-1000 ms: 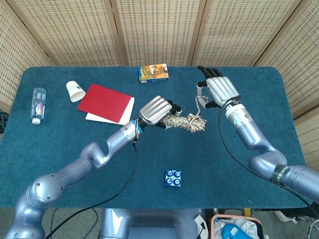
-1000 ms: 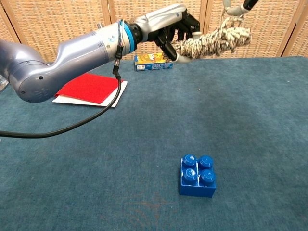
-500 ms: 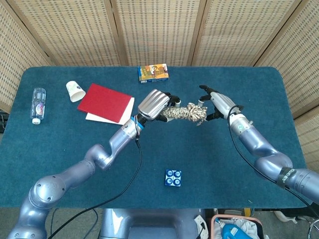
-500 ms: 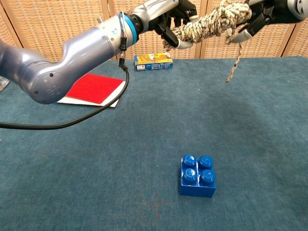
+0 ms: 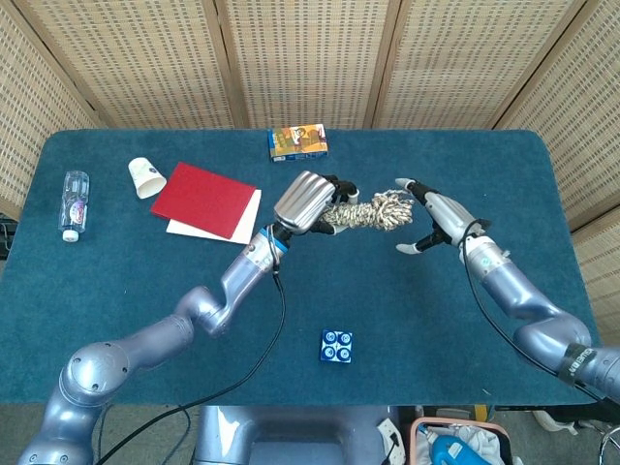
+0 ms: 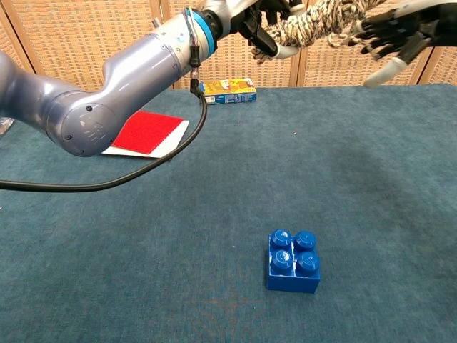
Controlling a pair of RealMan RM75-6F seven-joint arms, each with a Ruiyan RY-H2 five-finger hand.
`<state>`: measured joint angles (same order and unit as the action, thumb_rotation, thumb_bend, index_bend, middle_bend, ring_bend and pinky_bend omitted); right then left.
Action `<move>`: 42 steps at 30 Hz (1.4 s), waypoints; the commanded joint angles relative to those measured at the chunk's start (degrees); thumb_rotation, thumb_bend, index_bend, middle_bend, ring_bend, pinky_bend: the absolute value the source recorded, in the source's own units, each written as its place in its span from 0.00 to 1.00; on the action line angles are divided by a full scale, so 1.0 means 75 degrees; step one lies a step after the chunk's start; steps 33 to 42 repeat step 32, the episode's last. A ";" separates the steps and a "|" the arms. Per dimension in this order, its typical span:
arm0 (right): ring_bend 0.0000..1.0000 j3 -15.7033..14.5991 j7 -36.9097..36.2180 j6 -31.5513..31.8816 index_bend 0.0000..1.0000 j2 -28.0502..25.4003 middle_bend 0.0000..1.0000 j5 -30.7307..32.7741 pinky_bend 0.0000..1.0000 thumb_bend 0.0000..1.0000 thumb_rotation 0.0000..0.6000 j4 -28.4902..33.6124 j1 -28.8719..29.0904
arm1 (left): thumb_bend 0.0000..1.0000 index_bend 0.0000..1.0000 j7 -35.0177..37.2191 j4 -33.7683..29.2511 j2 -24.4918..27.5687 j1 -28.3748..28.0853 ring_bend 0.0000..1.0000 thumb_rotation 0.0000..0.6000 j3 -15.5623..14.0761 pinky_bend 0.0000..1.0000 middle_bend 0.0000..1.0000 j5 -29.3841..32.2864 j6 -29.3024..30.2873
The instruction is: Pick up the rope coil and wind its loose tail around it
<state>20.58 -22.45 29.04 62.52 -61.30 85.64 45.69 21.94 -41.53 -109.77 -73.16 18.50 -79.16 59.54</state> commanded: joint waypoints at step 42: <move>0.00 -0.2231 0.1636 0.6728 0.00 0.1036 0.00 -0.3469 0.00 0.00 1.00 -0.2277 -0.4082 | 0.73 0.85 -0.2147 -0.3335 0.1868 0.1145 0.57 1.00 -0.0030 0.68 0.63 0.0058 0.0611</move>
